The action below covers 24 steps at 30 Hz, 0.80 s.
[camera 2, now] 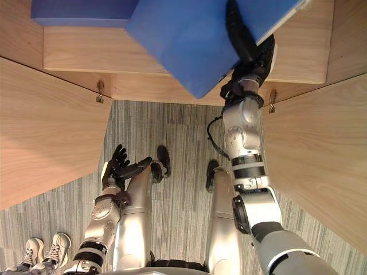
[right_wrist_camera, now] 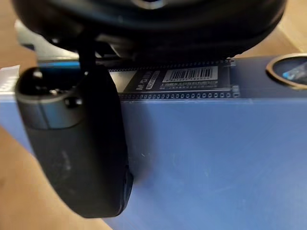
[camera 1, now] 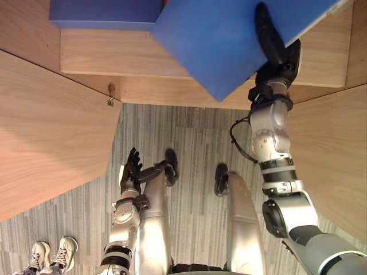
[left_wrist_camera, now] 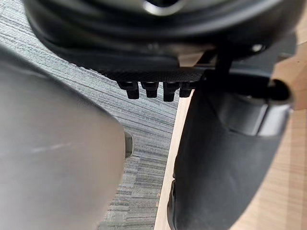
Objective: Walk over to the cabinet, pick up the folder, carry it to the office cabinet, place the folder inside the office cabinet, then close the office cabinet door
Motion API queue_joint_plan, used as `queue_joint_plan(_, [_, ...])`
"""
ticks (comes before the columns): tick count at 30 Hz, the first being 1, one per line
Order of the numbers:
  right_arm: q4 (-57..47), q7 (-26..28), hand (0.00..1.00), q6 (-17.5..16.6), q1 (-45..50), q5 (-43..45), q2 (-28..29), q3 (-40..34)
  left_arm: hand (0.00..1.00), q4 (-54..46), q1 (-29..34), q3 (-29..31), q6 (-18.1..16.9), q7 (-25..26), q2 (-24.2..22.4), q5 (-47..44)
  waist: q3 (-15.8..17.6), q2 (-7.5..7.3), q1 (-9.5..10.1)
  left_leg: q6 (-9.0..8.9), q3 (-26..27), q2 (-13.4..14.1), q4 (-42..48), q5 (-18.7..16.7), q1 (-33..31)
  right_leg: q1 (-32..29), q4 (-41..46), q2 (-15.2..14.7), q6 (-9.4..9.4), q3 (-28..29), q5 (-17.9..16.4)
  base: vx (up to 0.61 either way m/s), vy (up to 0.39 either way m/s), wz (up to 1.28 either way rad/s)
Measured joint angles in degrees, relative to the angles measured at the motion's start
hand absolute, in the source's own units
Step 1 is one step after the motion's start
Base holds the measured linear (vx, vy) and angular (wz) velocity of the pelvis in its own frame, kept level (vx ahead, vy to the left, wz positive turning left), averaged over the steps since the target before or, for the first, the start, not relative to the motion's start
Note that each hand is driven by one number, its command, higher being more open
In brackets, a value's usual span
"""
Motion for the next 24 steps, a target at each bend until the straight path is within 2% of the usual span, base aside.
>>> queue_joint_plan(3, [3.3,-1.4,0.00,-1.4,-4.6,7.9,0.0,-3.1,1.00,-0.1,-0.9,-0.2,0.0,1.2,-0.7,-0.3,0.0,0.04,0.56,0.04,-0.1,0.0,0.0,0.0,-0.6,-0.3,-0.2,0.0,-0.01,-0.3,0.0,0.00,-0.044,0.02])
queue_joint_plan(4, [5.0,-1.8,1.00,-1.8,-7.1,11.2,0.0,-4.3,1.00,-0.1,-1.1,-0.6,0.0,1.6,-0.8,-0.3,-0.1,0.10,0.75,0.04,-0.2,0.0,-0.1,0.0,-0.6,-0.3,-0.3,0.0,-0.01,-0.4,0.0,0.00,-0.035,0.02])
queue_joint_plan(8, [8.1,-3.6,1.00,-4.7,-12.4,20.1,-0.4,-9.2,1.00,-0.5,-1.9,-1.9,-0.1,2.3,-1.7,-0.3,-0.2,0.40,1.65,0.04,-0.8,-0.4,-0.8,0.3,-1.0,-0.3,-0.8,-0.4,-0.02,-1.2,0.0,-0.01,-0.040,0.06])
queue_joint_plan(13, [8.1,-4.3,1.00,-6.9,-13.1,23.8,-1.5,-10.6,1.00,-0.8,-2.0,-3.3,-0.2,2.6,-2.1,-0.3,-0.3,0.55,1.78,-0.11,-1.4,-1.6,-2.4,1.4,-1.0,0.0,-1.5,-1.4,-0.03,-2.4,0.0,0.00,-0.042,0.16])
queue_joint_plan(17, [8.0,-4.4,1.00,-7.3,-13.1,23.8,-2.8,-10.5,1.00,-0.7,-2.0,-3.4,-0.1,2.6,-3.0,-0.3,-0.7,1.10,1.75,-0.08,-1.5,-2.1,-3.2,1.9,-0.8,0.2,-1.8,-1.9,-0.06,-2.8,0.0,-0.02,-0.044,0.09])
queue_joint_plan(24, [7.8,-2.4,1.00,-6.6,-12.7,21.3,-4.9,-6.3,1.00,0.2,-2.0,-3.4,-0.1,3.1,-3.1,-0.3,-0.7,1.15,1.38,-0.09,-1.2,-1.9,-3.9,2.0,0.5,1.6,-2.8,-1.9,-0.27,-2.8,0.2,-0.01,-0.021,-0.01])
